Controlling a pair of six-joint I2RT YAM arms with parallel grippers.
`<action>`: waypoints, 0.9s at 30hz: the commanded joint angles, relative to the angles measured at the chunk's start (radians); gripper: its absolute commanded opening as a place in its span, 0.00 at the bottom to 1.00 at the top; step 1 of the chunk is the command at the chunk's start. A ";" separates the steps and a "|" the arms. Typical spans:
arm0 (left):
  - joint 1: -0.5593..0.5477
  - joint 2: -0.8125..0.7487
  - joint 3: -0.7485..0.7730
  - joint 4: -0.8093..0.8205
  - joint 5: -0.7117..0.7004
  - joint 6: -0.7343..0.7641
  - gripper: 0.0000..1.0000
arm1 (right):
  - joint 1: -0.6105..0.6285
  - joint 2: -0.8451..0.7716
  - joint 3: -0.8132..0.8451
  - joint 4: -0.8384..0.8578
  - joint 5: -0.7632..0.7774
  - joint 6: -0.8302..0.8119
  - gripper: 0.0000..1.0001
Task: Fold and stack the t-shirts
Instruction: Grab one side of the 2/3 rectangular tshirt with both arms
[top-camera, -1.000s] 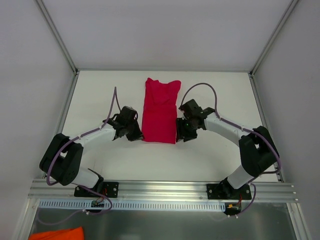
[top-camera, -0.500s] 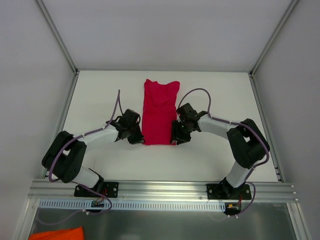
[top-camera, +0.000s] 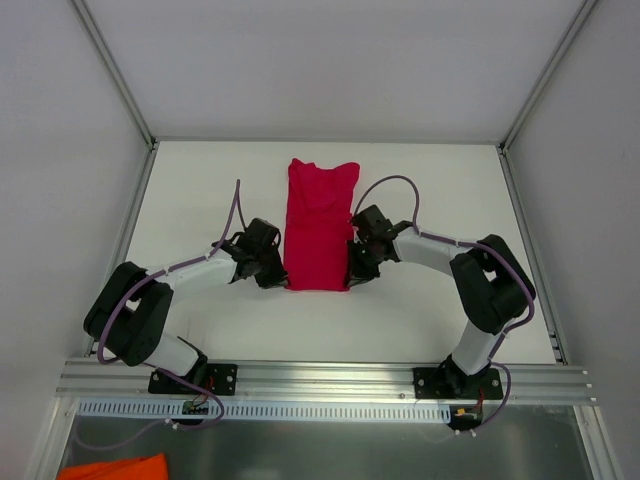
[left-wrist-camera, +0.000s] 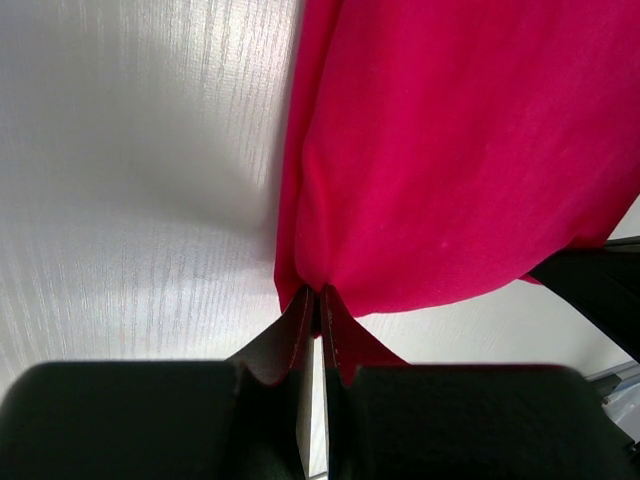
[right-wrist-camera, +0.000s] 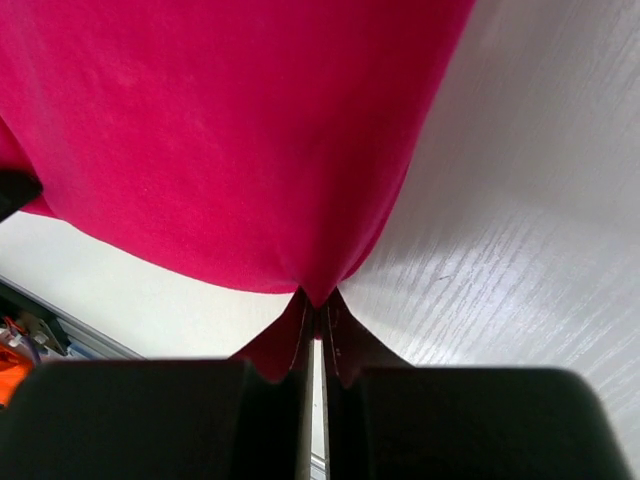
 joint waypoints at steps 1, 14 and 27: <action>-0.014 -0.010 -0.008 -0.022 -0.004 -0.003 0.00 | 0.007 -0.046 0.024 -0.073 0.027 -0.026 0.01; -0.060 -0.177 -0.060 -0.101 -0.013 -0.043 0.00 | 0.007 -0.324 -0.067 -0.265 0.023 -0.067 0.01; -0.175 -0.298 -0.073 -0.190 -0.044 -0.115 0.00 | 0.013 -0.408 -0.097 -0.329 -0.026 -0.116 0.01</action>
